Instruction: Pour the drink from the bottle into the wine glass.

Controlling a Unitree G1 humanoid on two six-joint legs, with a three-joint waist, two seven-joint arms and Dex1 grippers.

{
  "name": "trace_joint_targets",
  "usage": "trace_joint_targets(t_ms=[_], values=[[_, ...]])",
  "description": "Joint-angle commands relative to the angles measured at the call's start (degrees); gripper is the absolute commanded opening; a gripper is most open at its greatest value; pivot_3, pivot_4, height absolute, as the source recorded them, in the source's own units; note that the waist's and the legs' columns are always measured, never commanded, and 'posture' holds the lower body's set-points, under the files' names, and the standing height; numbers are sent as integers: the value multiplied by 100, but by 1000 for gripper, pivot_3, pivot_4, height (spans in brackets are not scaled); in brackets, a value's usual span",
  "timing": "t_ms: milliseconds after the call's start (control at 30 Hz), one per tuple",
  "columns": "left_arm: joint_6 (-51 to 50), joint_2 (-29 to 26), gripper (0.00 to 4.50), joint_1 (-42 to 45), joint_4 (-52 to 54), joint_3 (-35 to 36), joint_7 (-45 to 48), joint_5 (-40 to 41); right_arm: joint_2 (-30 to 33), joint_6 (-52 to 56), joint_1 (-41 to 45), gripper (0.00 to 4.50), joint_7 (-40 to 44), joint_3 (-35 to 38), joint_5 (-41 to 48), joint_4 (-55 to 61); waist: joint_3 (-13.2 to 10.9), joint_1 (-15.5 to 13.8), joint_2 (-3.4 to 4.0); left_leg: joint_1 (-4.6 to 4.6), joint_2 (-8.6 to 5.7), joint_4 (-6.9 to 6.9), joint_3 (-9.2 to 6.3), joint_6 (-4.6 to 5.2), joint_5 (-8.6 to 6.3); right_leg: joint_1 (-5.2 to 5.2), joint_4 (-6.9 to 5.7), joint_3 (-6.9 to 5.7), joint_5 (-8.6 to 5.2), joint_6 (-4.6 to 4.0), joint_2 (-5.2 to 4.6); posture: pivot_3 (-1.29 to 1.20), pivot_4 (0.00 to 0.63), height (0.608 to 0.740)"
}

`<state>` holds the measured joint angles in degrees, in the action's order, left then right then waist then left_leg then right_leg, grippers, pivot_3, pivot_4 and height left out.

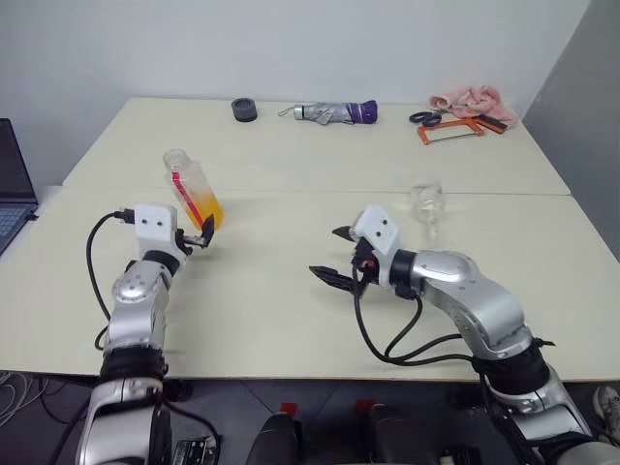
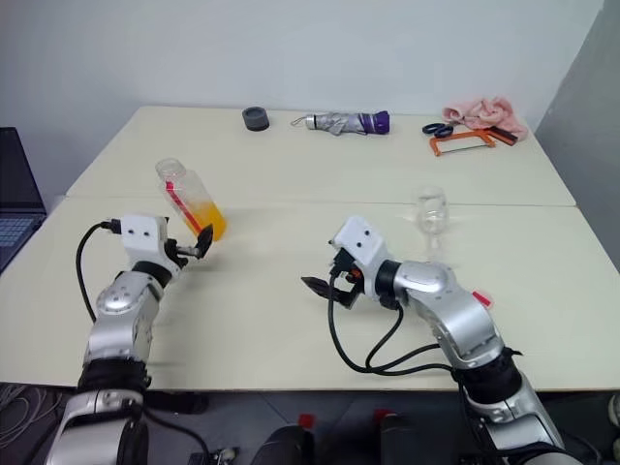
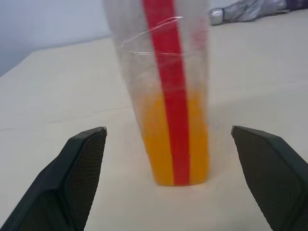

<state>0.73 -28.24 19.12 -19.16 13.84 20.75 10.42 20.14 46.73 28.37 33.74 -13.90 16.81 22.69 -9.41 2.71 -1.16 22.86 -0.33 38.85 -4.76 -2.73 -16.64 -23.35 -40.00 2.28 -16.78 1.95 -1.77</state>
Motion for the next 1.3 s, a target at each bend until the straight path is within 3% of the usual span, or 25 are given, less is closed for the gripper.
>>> trace_joint_targets(t_ms=[33, 200, 367, 500, 600, 867, 1267, 1300], values=[[-253, -243, 4446, -484, 1062, 149, 468, 358, 21, 450, -2, 4500, -175, 743, 431, 561, 0, -7, 0, -1, -1, -1, 0, 1, 0, 0, -1, 0, 0, 0, -7, 0, 150, 740], [-1068, -648, 4446, -1197, 2184, 160, 1535, 1231, 88, 1598, 445, 4500, -733, 1969, 906, 607, -2, -37, 3, -9, -2, -3, -1, 16, -8, 9, -3, -4, 0, 0, -4, 0, 150, 740], [-1852, -1181, 4446, -1287, 3022, -455, 2771, 1762, 710, 2732, 1458, 4500, -988, 2370, 795, -716, -4, -72, 7, -15, -4, -4, 8, 18, -8, 17, 1, -2, 0, 0, 15, 0, 150, 740], [-2165, -1554, 4446, -848, 3165, -929, 3673, 1907, 1451, 2580, 2145, 4500, -517, 1790, 498, -2465, -7, -69, 11, -14, -10, -8, 21, 19, -8, 15, 5, 2, -1, -1, 30, 0, 150, 740], [-2107, -1639, 4446, -408, 3036, -1280, 4166, 1798, 1657, 2458, 2745, 4500, -193, 1349, 283, -3943, -12, -54, 20, -15, -12, -8, 39, 20, -8, 13, 6, 11, -1, -1, 38, 0, 150, 740], [-1962, -1447, 4446, 88, 2786, -1658, 4598, 1622, 1293, 2004, 3984, 4500, 388, 892, -148, -6747, -15, 83, 25, -14, 0, -14, 42, 22, -10, 5, 5, 16, -1, -3, 49, 0, 150, 740], [-1701, -1272, 4446, 203, 2702, -1849, 4695, 1360, 1019, 1150, 4596, 4500, 1142, 493, -998, -8635, -18, 58, 30, -9, -2, -11, 34, 22, -10, 4, 5, 16, -1, -3, 39, 0, 150, 740], [-1680, -1248, 4500, 199, 2697, -1867, 4692, 1340, 1005, 1084, 4623, 4134, 1189, 484, -1064, -8721, -20, 60, 33, -10, -3, -11, 34, 22, -10, 4, 5, 16, -1, -3, 40, 0, 150, 740]])
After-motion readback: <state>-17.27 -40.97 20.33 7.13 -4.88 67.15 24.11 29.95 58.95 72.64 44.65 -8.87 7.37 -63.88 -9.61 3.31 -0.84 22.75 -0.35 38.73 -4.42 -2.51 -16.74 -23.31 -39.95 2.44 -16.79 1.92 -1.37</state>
